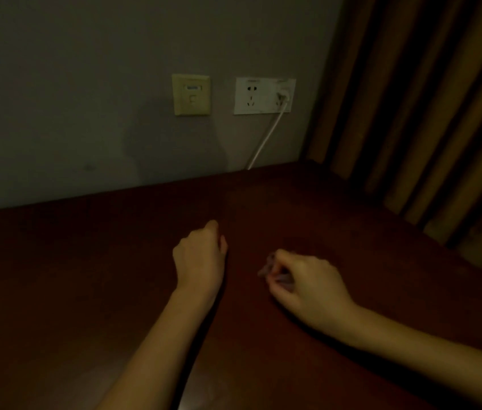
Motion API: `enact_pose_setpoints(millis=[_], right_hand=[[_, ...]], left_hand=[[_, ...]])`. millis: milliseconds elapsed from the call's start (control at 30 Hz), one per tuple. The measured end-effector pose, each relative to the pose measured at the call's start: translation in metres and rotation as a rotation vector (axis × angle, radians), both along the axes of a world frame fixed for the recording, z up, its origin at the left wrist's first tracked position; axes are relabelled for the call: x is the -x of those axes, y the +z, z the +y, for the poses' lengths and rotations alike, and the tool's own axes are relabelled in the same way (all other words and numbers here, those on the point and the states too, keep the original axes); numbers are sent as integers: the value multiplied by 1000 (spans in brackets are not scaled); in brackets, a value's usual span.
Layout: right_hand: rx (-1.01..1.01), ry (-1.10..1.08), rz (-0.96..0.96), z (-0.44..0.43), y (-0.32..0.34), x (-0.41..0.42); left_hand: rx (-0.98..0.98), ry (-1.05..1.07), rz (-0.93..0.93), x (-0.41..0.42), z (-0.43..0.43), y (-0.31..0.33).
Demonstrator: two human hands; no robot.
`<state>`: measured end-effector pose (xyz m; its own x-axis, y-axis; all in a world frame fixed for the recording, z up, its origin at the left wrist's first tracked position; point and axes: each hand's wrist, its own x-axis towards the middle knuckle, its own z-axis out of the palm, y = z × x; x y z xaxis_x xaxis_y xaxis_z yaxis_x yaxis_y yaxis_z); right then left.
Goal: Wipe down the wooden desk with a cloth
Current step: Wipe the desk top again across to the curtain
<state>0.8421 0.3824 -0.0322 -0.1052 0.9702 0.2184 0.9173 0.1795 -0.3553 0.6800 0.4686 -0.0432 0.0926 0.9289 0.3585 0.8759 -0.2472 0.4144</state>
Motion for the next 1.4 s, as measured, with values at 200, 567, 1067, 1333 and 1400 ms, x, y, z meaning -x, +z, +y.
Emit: enact_pose_setpoints(millis=[200,567,1067,1333,1400], right_hand=[[1,0,-79,114,2,53],[24,-102,-79,75,2,-13],[-17,-238,-58,196,6,-15],[11,131,-61,107,3,35],[-6,150,-70,141,4,58]], left_hand=[[21,155,23,37,20,3],[-40,138,83,32,45,-6],[-42,138,11,32,57,-6],[-7,206,90,27,58,-5],[9,211,96,27,57,-5]])
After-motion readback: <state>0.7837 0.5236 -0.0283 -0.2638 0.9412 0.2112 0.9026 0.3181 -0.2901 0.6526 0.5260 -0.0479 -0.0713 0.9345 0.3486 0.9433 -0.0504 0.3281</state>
